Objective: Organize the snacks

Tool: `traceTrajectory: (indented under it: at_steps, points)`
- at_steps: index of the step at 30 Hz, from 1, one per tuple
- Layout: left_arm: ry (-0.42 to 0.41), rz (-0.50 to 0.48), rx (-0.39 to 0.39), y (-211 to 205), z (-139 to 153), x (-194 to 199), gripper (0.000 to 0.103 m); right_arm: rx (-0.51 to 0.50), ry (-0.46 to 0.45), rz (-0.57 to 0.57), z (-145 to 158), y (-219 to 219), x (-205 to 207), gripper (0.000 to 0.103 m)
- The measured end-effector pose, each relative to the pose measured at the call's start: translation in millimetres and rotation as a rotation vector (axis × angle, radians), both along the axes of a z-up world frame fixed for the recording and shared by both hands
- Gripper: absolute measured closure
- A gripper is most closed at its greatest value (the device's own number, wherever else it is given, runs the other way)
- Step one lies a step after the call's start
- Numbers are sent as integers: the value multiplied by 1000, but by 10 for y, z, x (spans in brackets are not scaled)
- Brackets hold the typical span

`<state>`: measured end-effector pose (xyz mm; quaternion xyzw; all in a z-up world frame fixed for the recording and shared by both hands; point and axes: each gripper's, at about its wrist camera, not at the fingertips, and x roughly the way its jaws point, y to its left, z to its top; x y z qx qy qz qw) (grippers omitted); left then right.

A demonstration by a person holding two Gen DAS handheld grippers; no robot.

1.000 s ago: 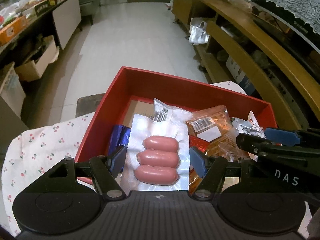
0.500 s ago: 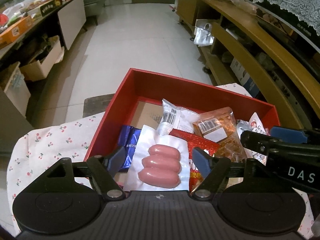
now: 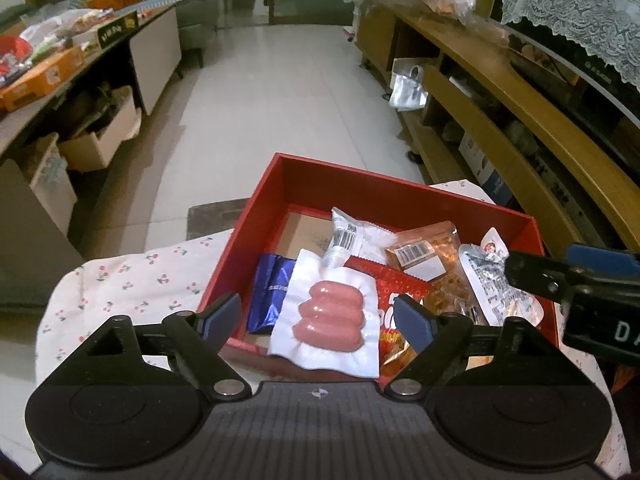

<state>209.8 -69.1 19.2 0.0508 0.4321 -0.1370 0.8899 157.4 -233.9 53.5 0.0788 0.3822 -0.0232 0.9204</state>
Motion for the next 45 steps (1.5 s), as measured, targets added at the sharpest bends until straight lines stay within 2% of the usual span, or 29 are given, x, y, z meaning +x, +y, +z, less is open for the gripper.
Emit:
traceTrajectory:
  at_steps: [7,12,15,24,32,45]
  points:
    - [-65,21,21,102,119,-280,11,19,-3,-19,24,-21,-365,15]
    - [-128,16,20,183,226,-560,0,30,-3,-16,20,24,-613,14]
    - [-142,15,25,225,238,-725,0,39,2,-15,-12,55,-774,14]
    - [-114,29,183,203,103,-1046,0,76,5,-28,-73,106,-1213,12]
    - [-59,0,107,314,32,-1284,0,74,39,-30,-187,168,-1410,12]
    - [-30,-20,89,372,-60,-1571,0,54,76,-17,-318,294,-1618,12]
